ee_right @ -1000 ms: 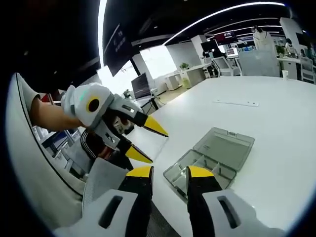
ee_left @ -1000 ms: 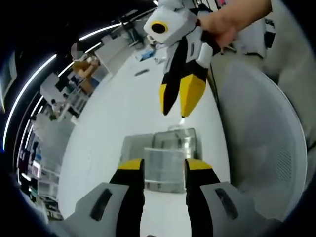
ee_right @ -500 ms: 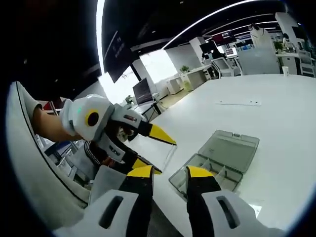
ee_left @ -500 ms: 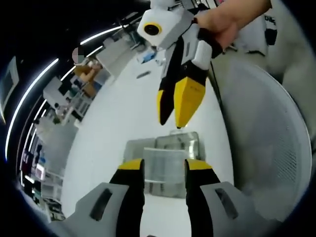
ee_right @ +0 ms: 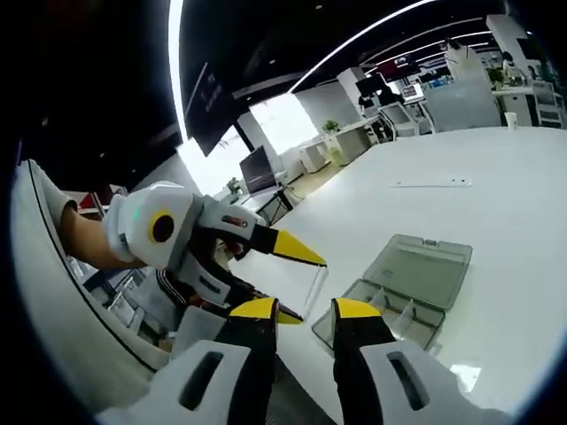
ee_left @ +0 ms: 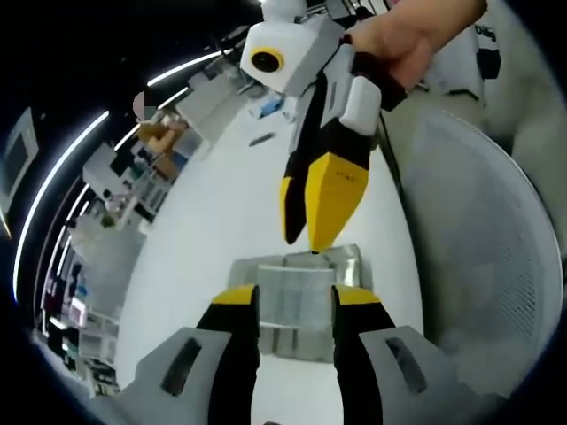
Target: Insert the divider into the dual guide fixture by aligning both edges with the guide slots and pushing it downward to the bottom, including one-sided entry, uneven engagement, binding, and posture correction.
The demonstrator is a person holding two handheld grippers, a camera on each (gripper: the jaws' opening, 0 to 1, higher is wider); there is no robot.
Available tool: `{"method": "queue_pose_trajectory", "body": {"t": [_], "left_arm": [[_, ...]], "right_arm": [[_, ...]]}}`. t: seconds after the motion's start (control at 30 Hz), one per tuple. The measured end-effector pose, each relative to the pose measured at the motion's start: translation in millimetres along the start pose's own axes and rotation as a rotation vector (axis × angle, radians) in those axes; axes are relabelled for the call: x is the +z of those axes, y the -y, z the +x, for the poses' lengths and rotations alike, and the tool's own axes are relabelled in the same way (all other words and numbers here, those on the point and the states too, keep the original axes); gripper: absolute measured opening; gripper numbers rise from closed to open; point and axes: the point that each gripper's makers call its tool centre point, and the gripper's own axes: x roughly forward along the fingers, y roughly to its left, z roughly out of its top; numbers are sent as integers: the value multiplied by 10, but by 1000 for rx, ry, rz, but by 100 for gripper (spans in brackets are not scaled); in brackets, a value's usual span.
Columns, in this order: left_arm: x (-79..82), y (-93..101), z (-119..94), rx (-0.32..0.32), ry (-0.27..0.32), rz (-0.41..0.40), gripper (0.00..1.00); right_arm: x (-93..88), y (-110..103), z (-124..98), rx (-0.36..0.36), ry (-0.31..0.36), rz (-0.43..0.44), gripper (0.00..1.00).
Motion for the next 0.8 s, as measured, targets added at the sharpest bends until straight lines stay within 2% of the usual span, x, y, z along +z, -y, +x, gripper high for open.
{"method": "queue_pose_trajectory", "body": {"t": [0.53,0.8], "left_arm": [[93,14,10,20,4,39,29],[113,8,13,30,2,51,29]], "right_arm": [[23,-26,72,12,-1,25,21],[25,11,84,0,1,60,15]]}}
